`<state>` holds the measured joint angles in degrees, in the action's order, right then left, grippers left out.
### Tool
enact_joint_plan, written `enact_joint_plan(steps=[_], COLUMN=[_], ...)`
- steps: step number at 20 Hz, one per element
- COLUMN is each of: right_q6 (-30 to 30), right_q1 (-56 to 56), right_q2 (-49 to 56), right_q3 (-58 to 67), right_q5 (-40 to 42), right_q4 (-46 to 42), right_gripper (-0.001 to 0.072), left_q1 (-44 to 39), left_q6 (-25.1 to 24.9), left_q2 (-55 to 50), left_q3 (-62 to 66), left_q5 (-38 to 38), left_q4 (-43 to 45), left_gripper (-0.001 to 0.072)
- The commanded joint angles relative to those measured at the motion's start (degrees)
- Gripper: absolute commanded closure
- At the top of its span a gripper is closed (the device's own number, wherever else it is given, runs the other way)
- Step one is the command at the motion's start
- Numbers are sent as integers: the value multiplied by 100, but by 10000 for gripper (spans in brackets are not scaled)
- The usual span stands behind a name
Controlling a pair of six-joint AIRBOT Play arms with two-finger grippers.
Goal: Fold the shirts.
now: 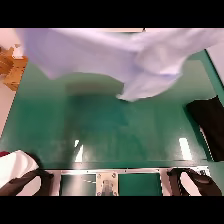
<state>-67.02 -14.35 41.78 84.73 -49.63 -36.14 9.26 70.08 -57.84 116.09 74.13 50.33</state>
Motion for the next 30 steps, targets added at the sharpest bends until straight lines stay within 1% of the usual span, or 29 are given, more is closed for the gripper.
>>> enact_joint_plan(steps=[1,3,5,6,8,9,11,12,14,15,16,18,20,22,23,24,25,26,28,30], right_q6=[-9,-111,-313,-310,-310,-308,-304,-299,-205,-149,-149,-149,-149,-151,-151,-151,-151,-153,-151,-155], right_q1=[-343,-452,-450,-450,-444,-417,-275,-170,70,203,330,474,490,472,413,317,138,-129,-787,-1379], right_q2=[-192,-223,-197,-133,9,103,369,562,1073,1432,1856,2752,3609,4127,4203,4192,4159,4085,3869,3674], right_q3=[1674,1971,1886,1744,1233,835,-72,-533,-1423,-1757,-1956,-1989,-1864,-1714,-1672,-1635,-1530,-1408,-1355,-1480], right_q5=[225,319,251,175,90,90,111,170,533,809,1078,1394,1469,1460,1414,1344,1051,549,-507,-1403], right_q4=[-195,-422,-651,-654,-632,-627,-632,-632,-632,-629,-632,-605,-385,-332,-339,-345,-396,-503,-579,-859], right_gripper=[695,695,695,695,695,695,695,695,695,695,695,695,695,694,688,539,356,353,487,487], left_q1=[2,2,2,2,2,2,2,-4,-151,-299,-483,-798,-981,-997,-925,-774,-529,-249,424,1008], left_q6=[-17,-13,-13,-13,-15,-46,-341,-501,-1058,-1340,-1484,-1550,-1539,-1235,-1056,-872,-654,-503,-127,131], left_q2=[767,920,892,890,872,863,612,358,-396,-898,-1451,-2413,-3102,-3440,-3462,-3447,-3447,-3447,-3447,-3449], left_q3=[1075,1021,824,553,-326,-907,-1971,-2420,-3143,-3353,-3401,-3401,-3401,-3397,-3370,-3259,-3016,-2745,-2258,-2229], left_q5=[-564,-625,-516,-520,-675,-879,-1305,-1493,-1838,-2022,-2133,-2463,-2739,-2905,-2848,-2610,-2103,-1517,-214,857], left_q4=[522,903,1038,1038,1036,1036,850,592,-109,-334,-407,-431,-516,-560,-555,-553,-535,-522,-448,-201], left_gripper=[686,686,686,686,685,685,685,686,685,685,685,685,684,682,460,30,-1,-8,-7,-7])
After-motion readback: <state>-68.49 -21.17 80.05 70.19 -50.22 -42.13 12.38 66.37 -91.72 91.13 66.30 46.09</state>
